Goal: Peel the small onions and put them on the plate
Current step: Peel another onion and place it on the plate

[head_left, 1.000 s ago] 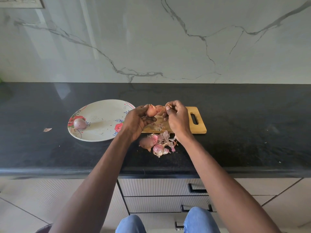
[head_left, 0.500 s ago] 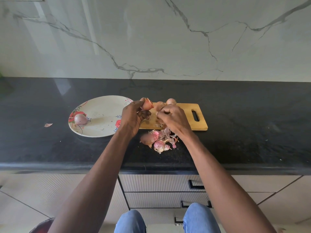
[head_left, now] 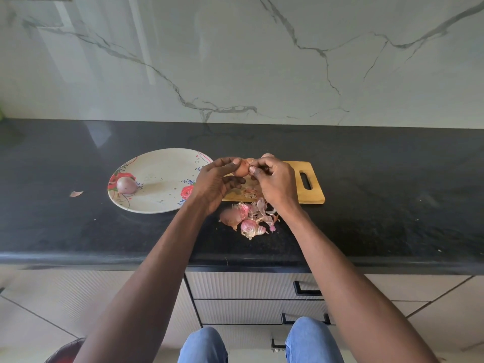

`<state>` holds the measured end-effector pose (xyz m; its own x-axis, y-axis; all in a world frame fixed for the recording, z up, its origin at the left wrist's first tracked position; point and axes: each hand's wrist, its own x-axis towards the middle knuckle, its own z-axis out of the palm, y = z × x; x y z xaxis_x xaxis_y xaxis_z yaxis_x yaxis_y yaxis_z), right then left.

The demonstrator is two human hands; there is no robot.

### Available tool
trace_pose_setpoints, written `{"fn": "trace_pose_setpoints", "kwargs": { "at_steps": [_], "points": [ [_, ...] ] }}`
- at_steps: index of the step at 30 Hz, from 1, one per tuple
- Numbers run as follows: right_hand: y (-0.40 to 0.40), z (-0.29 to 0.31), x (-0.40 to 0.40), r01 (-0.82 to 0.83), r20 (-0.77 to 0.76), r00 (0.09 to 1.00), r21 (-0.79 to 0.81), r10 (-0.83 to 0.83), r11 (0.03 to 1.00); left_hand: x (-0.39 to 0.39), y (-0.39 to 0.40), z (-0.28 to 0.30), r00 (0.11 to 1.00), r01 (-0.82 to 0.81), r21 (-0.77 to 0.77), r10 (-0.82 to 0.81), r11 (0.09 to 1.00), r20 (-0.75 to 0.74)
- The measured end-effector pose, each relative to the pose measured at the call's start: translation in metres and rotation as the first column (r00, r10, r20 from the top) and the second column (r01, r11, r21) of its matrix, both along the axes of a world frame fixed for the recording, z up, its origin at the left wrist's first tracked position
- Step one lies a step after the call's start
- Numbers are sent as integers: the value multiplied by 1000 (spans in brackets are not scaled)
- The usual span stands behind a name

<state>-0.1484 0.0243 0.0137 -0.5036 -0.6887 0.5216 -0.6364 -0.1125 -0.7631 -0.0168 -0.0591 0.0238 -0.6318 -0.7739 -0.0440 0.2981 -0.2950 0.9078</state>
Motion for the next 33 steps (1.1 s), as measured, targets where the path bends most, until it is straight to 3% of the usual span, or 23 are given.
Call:
{"fn": "trace_pose_setpoints", "kwargs": {
  "at_steps": [9,14,17,21,26,33],
  "points": [
    [-1,1,5,-71,125,991,106,58,992,-2,1,-1,1000,-20,9,20,1000,7],
    [-1,7,0,-148,439,889,2,132,989,-2,0,0,1000,-2,29,2,1000,13],
    [3,9,2,-155,504,850,-36,151,987,-2,-1,-1,1000,-11,24,11,1000,5],
    [3,5,1,-141,431,890,-54,151,989,-2,-2,-3,999,-37,2,37,999,-5],
    [0,0,4,-91,116,990,56,84,994,-1,-3,-4,999,-28,-31,28,999,15],
    [0,-1,3,20,-74,997,1,-19,1000,-1,-3,-6,996,-4,-78,11,997,86]
  ]
}}
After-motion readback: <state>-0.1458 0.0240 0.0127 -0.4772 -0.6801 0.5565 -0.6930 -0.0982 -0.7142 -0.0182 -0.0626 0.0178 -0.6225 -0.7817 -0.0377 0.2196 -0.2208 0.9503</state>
